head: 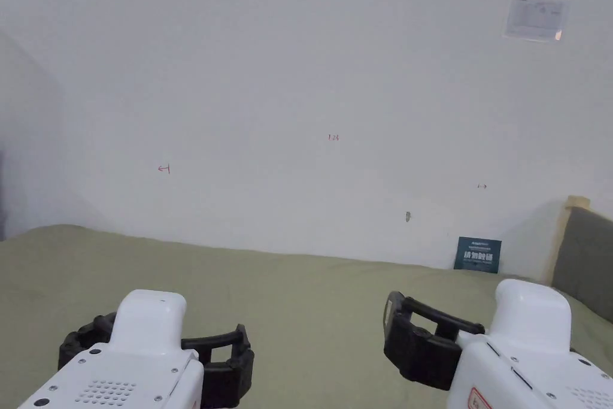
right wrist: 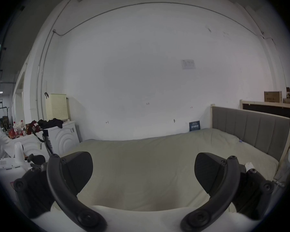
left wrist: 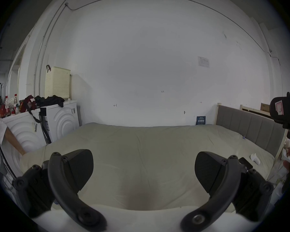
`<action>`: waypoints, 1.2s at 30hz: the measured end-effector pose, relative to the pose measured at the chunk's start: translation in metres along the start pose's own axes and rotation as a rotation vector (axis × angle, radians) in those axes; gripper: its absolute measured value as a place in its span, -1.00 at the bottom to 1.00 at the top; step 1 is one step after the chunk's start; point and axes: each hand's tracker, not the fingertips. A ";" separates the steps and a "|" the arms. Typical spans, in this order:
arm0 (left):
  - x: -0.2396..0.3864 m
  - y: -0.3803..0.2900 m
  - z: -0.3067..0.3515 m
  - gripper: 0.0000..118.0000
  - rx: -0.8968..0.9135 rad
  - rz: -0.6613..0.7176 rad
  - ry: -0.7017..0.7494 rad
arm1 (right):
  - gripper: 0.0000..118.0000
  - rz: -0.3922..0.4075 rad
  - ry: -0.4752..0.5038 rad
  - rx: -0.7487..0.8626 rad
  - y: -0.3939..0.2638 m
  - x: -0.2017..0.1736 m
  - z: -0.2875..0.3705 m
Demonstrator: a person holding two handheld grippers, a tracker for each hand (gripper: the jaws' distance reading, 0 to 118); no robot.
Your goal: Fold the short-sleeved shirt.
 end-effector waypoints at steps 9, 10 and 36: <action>0.002 0.007 -0.001 1.00 0.000 0.017 0.005 | 1.00 0.036 -0.084 -0.055 0.003 0.000 -0.012; 0.002 0.008 -0.001 1.00 0.003 0.014 0.008 | 1.00 0.045 -0.086 -0.056 0.003 0.000 -0.013; -0.001 0.019 0.006 1.00 -0.005 0.059 -0.040 | 1.00 0.109 -0.156 -0.077 -0.019 -0.008 -0.023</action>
